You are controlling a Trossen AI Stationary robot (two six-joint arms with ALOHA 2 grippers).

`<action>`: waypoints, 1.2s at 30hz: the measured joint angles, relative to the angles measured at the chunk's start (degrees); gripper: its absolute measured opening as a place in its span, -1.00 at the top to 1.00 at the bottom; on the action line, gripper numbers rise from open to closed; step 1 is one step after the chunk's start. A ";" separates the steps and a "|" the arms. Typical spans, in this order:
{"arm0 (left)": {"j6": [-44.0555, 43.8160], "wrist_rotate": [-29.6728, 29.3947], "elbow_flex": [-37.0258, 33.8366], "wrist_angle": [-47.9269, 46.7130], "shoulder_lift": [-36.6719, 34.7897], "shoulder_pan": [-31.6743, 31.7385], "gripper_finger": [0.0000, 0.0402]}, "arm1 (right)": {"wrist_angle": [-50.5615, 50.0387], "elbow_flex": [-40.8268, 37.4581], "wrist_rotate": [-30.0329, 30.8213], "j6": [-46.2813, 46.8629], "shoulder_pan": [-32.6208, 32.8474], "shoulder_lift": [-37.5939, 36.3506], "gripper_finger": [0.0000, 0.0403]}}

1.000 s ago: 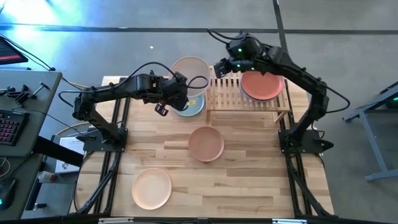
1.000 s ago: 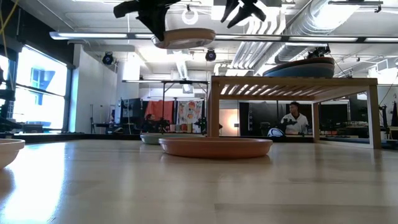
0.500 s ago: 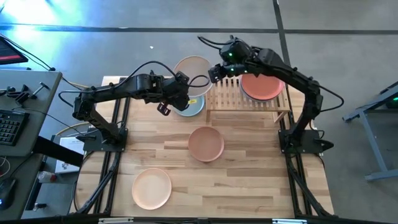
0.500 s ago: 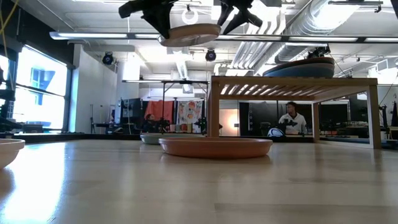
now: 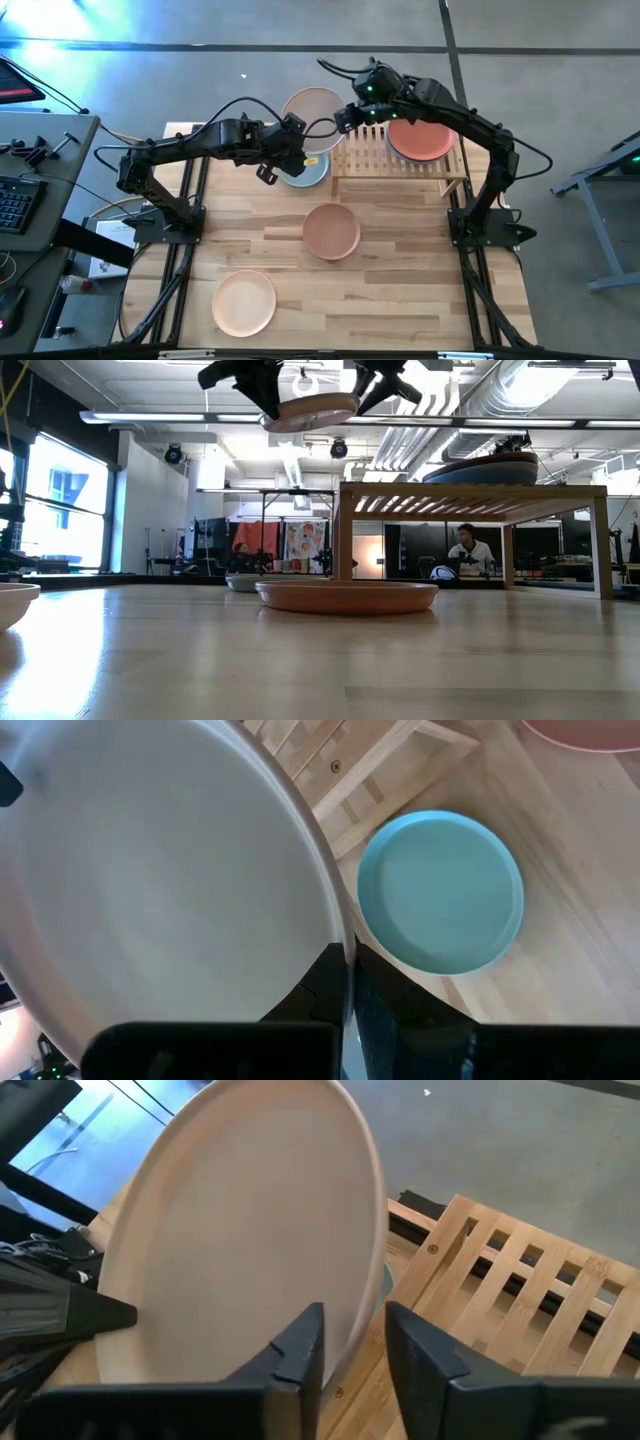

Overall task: Place and stack plates onto a shelf
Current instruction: Put the white plate on the shelf

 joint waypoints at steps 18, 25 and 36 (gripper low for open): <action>-1.80 0.48 0.00 4.45 0.09 -0.04 0.98 | -4.26 -0.04 2.83 4.81 0.00 0.00 0.99; -4.94 0.09 0.00 4.70 0.07 0.02 0.82 | -4.69 -0.04 3.29 5.99 0.00 0.00 1.00; -12.66 5.51 0.00 4.10 0.07 0.24 0.52 | -4.74 -0.07 4.73 6.86 -0.46 0.00 0.99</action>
